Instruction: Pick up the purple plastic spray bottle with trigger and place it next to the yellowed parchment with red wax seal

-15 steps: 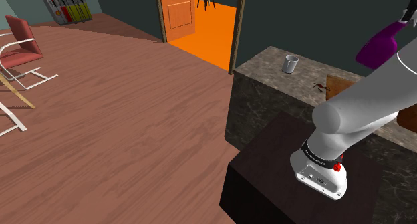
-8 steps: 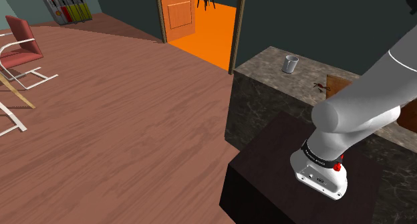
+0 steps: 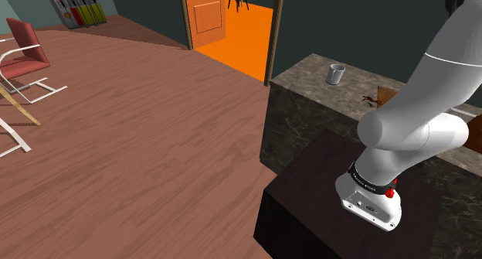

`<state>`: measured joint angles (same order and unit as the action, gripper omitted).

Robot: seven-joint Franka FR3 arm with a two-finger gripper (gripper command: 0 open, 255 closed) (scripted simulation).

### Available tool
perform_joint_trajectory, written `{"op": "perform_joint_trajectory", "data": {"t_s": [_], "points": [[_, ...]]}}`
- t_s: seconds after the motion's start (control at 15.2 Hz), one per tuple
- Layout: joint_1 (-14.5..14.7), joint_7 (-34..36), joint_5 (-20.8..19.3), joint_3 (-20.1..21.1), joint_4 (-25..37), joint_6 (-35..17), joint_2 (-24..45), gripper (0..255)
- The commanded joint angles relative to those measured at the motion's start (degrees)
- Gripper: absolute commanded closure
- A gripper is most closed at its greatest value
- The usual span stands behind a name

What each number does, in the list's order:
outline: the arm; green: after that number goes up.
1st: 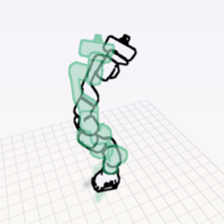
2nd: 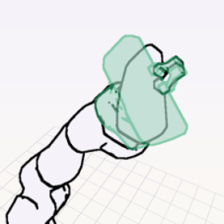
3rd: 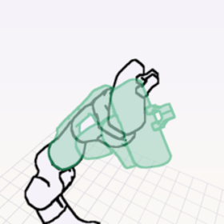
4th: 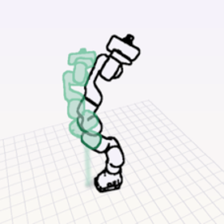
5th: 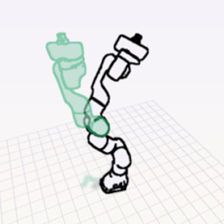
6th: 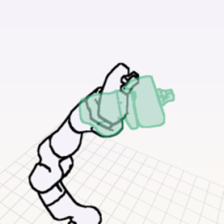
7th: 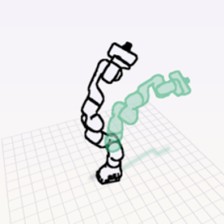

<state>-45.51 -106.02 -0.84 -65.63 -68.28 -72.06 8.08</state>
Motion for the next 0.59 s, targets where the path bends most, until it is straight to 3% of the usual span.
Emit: {"op": "perform_joint_trajectory", "data": {"t_s": [0.0,0.26,0.53], "points": [[0.5,0.1,-0.8,0.0,-1.8,-1.4,-0.8,255],[4.3,3.5,-5.2,0.7,-8.0,-5.2,-5.5,255],[6.2,6.6,-8.8,2.1,-13.5,-8.5,-9.6,255]]}}
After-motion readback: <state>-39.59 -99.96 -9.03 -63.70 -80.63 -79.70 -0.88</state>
